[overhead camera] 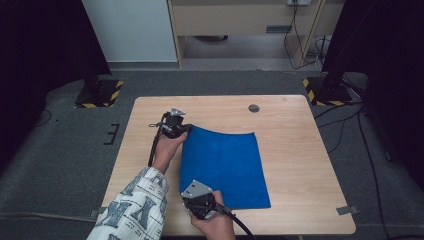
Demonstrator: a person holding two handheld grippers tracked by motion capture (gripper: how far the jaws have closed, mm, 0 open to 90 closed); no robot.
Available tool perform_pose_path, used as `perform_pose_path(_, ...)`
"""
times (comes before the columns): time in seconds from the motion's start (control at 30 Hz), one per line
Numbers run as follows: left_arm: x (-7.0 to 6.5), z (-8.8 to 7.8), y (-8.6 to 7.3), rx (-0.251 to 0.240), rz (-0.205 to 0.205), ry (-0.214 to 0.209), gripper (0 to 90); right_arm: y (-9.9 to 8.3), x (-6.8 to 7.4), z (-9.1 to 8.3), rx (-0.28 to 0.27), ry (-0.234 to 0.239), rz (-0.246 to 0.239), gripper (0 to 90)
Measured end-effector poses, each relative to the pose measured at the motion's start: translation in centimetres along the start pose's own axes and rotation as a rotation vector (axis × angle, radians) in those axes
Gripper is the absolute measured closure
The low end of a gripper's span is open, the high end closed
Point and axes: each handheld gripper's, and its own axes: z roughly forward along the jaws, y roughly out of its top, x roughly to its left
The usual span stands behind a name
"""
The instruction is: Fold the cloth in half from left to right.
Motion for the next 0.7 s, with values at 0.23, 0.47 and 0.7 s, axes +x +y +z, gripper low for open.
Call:
perform_pose_path(0.23,-0.7,-0.3,0.9,0.009,0.022,0.003,87.1,0.1,-0.3,-0.7,-0.023,-0.001,0.006,87.4)
perform_pose_path(0.47,-0.2,-0.6,1.2,0.007,0.015,-0.008,87.1,0.5,-0.1,-0.5,-0.022,0.003,0.008,87.4)
perform_pose_path(0.7,1.6,-1.4,0.7,0.024,0.017,0.003,87.1,1.2,0.8,0.4,-0.012,0.009,-0.005,87.3)
